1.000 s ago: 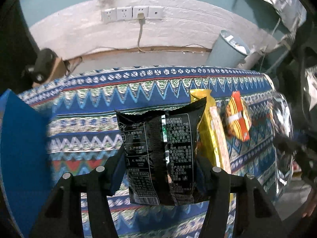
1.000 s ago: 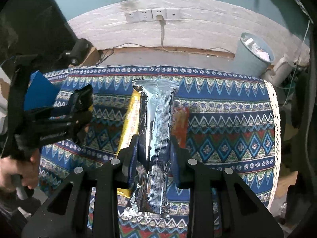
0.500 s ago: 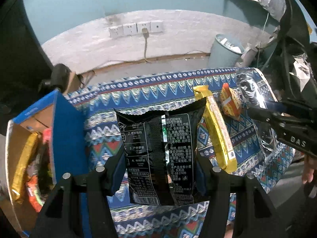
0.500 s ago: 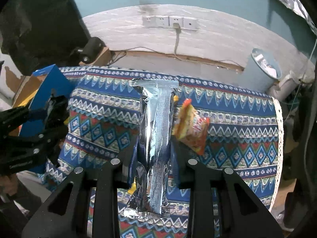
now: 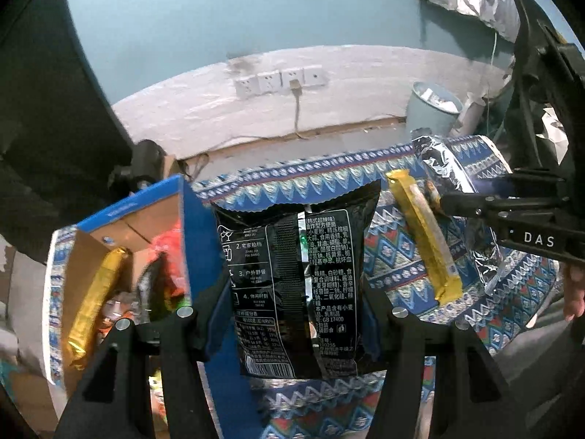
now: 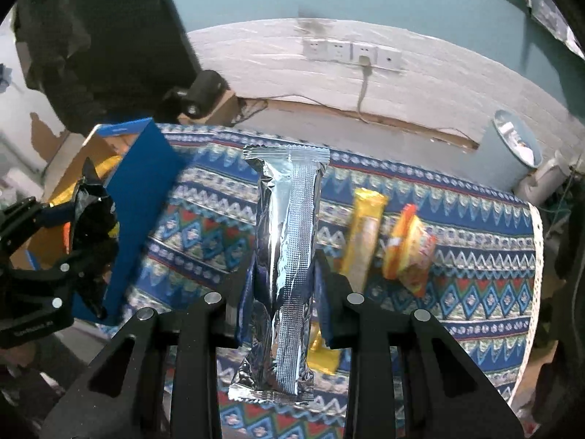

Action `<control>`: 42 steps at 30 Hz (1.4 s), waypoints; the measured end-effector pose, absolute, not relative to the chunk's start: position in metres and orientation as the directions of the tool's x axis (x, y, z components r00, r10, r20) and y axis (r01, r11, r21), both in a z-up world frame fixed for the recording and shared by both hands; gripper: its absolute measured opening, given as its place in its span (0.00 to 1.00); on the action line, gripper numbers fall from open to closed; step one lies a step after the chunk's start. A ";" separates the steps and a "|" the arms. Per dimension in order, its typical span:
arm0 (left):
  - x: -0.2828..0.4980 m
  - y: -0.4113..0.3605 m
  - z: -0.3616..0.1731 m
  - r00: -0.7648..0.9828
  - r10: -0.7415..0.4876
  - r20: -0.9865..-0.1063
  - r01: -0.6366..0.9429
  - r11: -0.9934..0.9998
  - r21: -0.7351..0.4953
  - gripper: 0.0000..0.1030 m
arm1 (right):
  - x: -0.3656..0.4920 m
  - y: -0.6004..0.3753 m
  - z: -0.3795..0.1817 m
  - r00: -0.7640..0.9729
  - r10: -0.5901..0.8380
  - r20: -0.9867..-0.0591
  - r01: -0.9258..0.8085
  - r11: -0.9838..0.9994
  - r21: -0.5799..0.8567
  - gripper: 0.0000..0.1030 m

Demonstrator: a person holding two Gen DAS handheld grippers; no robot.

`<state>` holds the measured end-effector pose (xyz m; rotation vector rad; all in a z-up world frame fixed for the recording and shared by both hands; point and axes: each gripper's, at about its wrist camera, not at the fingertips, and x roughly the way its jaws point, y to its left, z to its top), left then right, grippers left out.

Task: Organize snacks
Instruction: 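Lift the black bag with left tool while right tool carries the silver bar toward the box, then open both tools to drop the black bag and silver bar into the box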

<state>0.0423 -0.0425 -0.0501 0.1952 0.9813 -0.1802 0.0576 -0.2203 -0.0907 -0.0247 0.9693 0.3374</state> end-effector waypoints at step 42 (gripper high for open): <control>0.033 0.151 -0.051 0.544 0.085 -0.835 -0.102 0.994 0.034 0.59 | 0.092 0.016 -0.060 0.381 0.496 -0.781 -0.583 0.784 0.214 0.28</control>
